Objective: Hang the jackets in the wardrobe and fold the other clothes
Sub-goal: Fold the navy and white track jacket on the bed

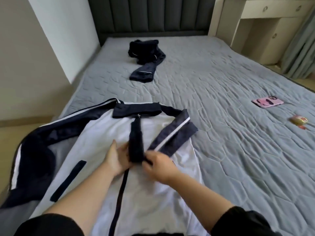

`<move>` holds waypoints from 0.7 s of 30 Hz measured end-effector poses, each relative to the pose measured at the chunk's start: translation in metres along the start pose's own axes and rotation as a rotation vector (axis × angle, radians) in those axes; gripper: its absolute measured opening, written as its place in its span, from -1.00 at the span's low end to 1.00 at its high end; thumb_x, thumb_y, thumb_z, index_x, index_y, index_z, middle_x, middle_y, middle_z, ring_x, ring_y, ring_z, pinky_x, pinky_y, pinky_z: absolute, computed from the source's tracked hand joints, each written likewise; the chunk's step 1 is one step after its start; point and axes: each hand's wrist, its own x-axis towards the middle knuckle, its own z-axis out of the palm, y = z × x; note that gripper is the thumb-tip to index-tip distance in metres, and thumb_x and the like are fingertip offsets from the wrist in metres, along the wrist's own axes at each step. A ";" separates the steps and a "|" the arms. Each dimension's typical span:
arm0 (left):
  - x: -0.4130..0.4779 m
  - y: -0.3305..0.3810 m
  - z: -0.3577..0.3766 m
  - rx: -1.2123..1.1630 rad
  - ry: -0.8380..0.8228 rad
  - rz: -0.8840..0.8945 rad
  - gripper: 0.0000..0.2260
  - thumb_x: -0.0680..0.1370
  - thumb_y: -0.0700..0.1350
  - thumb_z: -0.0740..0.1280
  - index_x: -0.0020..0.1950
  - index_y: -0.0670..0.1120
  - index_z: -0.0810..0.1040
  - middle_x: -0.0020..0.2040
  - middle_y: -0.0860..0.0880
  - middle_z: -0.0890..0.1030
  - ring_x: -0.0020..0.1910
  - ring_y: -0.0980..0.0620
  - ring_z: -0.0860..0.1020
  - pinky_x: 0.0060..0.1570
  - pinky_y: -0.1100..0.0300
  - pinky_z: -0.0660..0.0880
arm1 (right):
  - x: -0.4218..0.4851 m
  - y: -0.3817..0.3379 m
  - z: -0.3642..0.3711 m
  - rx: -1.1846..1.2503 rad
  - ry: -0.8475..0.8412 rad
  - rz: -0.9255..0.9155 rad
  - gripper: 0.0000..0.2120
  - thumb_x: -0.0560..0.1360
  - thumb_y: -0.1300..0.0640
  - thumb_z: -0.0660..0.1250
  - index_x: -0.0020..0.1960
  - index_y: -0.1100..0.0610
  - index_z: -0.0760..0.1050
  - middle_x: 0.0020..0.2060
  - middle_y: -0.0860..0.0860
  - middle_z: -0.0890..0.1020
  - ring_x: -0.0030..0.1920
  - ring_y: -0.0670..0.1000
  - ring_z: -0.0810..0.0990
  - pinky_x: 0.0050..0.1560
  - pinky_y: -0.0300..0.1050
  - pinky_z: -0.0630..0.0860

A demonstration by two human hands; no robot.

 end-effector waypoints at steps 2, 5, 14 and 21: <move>-0.010 0.006 -0.005 0.069 0.007 -0.039 -0.45 0.54 0.30 0.09 0.15 -0.14 0.52 0.05 -0.25 0.59 0.06 -0.21 0.55 0.00 -0.10 0.49 | -0.010 -0.001 0.023 0.066 -0.138 0.166 -0.80 0.50 0.10 0.24 -0.08 0.23 0.53 -0.12 0.11 0.60 -0.08 0.08 0.55 -0.06 -0.01 0.46; -0.018 0.005 0.003 0.199 0.064 0.041 -0.69 0.56 0.11 0.23 -0.05 -0.12 0.56 -0.21 -0.13 0.64 -0.16 -0.10 0.58 -0.15 0.05 0.48 | -0.005 -0.005 0.027 0.311 0.105 0.470 -0.74 0.49 0.08 0.24 -0.31 0.20 0.48 -0.45 -0.03 0.49 -0.40 -0.13 0.39 -0.29 -0.10 0.38; -0.066 0.014 -0.056 0.007 0.052 0.156 -0.51 0.62 0.10 -0.03 -0.01 -0.18 0.58 -0.41 -0.10 0.50 -0.22 -0.09 0.57 -0.06 0.11 0.42 | -0.022 -0.008 0.022 1.062 0.621 1.208 -0.90 0.48 0.21 0.17 -0.20 0.18 0.40 -0.36 0.07 0.40 -0.43 0.03 0.41 -0.43 -0.17 0.44; -0.089 -0.001 -0.078 1.252 0.100 0.245 -0.74 0.43 -0.02 0.39 0.08 -0.04 0.52 -0.04 0.04 0.51 -0.02 -0.01 0.52 -0.06 0.22 0.36 | -0.024 -0.035 0.038 1.162 0.378 1.162 -0.74 0.56 0.17 0.23 0.22 0.20 0.35 -0.13 0.16 0.49 -0.30 0.07 0.50 -0.34 -0.14 0.50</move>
